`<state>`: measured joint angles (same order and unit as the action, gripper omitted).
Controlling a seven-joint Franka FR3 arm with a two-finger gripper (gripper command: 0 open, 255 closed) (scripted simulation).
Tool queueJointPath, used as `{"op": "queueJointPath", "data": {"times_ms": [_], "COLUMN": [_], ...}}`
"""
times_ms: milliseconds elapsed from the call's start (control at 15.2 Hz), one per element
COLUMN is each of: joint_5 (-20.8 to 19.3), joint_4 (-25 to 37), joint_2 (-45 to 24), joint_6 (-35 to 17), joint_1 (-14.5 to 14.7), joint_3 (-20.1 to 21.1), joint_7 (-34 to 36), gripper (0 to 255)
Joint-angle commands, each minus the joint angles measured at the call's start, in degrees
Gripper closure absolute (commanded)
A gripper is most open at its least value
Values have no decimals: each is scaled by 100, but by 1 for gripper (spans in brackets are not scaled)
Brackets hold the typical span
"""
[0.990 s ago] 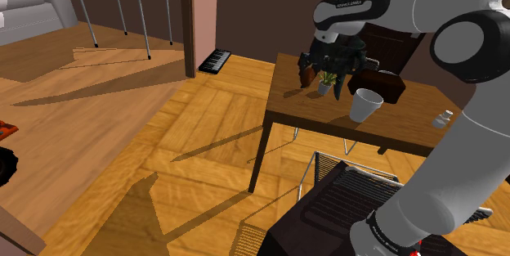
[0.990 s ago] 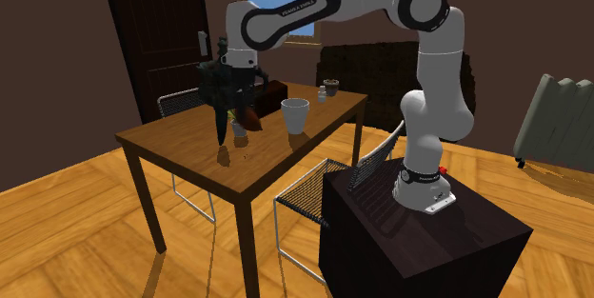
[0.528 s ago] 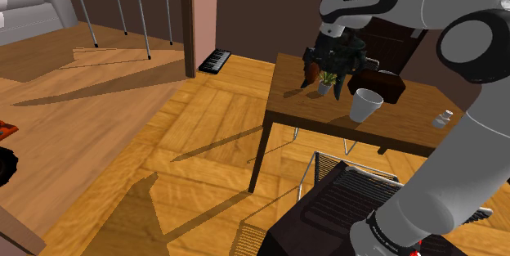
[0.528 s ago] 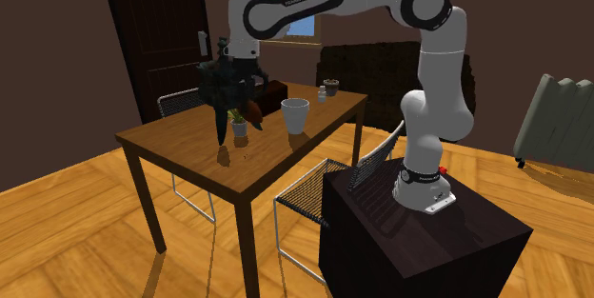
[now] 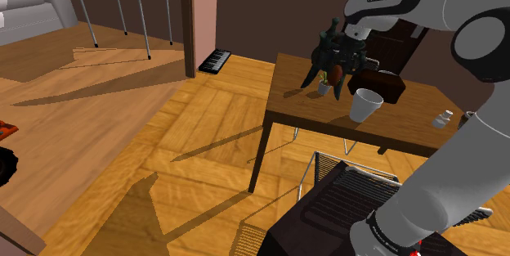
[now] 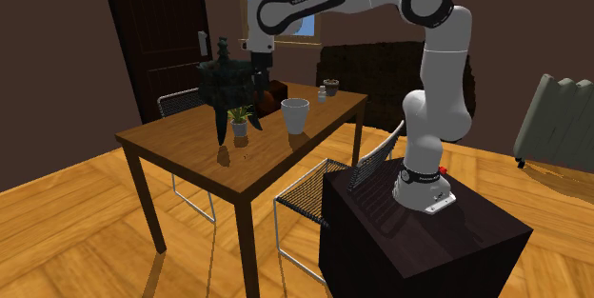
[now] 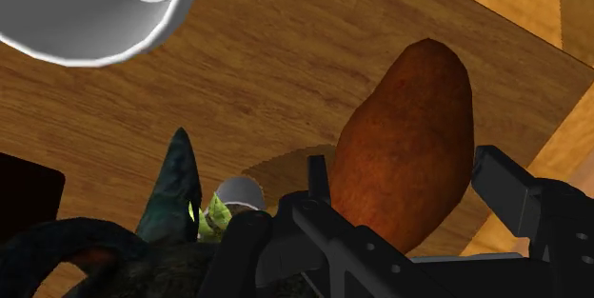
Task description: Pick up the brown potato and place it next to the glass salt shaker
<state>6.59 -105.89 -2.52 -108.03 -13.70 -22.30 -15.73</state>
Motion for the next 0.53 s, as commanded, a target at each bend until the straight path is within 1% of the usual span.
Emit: {"op": "queueJointPath", "data": {"times_ms": [0, 462], "joint_5": [-38, -44], "joint_4": [-162, -146], "joint_2": [109, 108], "joint_6": [-35, 70], "joint_1": [-128, -612], "joint_3": [-121, -577], "joint_7": [-251, -1184], "gripper": [255, 255]}}
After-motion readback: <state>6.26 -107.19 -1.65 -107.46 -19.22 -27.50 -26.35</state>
